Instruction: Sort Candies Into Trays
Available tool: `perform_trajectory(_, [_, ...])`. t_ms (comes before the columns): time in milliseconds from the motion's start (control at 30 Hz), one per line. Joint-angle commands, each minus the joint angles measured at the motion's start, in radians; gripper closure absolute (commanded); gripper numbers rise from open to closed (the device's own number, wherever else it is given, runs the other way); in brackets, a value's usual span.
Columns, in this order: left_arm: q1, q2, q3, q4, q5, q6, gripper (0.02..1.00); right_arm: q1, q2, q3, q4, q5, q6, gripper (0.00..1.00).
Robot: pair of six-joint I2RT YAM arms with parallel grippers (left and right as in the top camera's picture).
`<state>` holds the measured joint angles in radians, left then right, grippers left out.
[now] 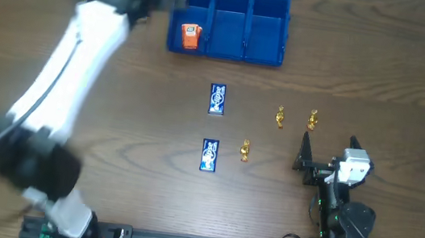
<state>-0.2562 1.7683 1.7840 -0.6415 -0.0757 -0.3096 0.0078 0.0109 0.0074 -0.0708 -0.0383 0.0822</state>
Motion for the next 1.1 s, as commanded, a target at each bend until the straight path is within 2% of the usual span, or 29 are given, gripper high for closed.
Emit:
perform_trajectory(33, [0.000,-0.388,-0.183,0.083,-0.047,0.091,0.053,-0.010,-0.006,0.000,-0.010,-0.008,-0.012,0.003])
perform_trajectory(133, [0.010,-0.631,-0.372,0.150,-0.047,0.136,0.034,-0.010,-0.006,0.000,-0.010,-0.008,-0.012,0.003])
perform_trajectory(333, [0.079,-1.004,-0.741,0.308,-0.015,0.139,0.018,-0.010,-0.006,0.000,-0.010,-0.008,-0.012,0.003])
perform_trajectory(633, [0.171,-1.423,-1.237,0.470,0.053,0.138,0.018,-0.010,-0.006,0.000,-0.010,-0.008,-0.012,0.003])
perform_trajectory(933, [0.192,-1.754,-1.629,0.626,0.133,0.138,0.020,-0.010,-0.006,0.000,-0.010,-0.008,-0.012,0.003])
perform_trajectory(1100, [0.191,-1.765,-1.735,0.701,0.157,0.153,0.023,-0.010,-0.006,0.000,-0.010,-0.008,-0.012,0.003])
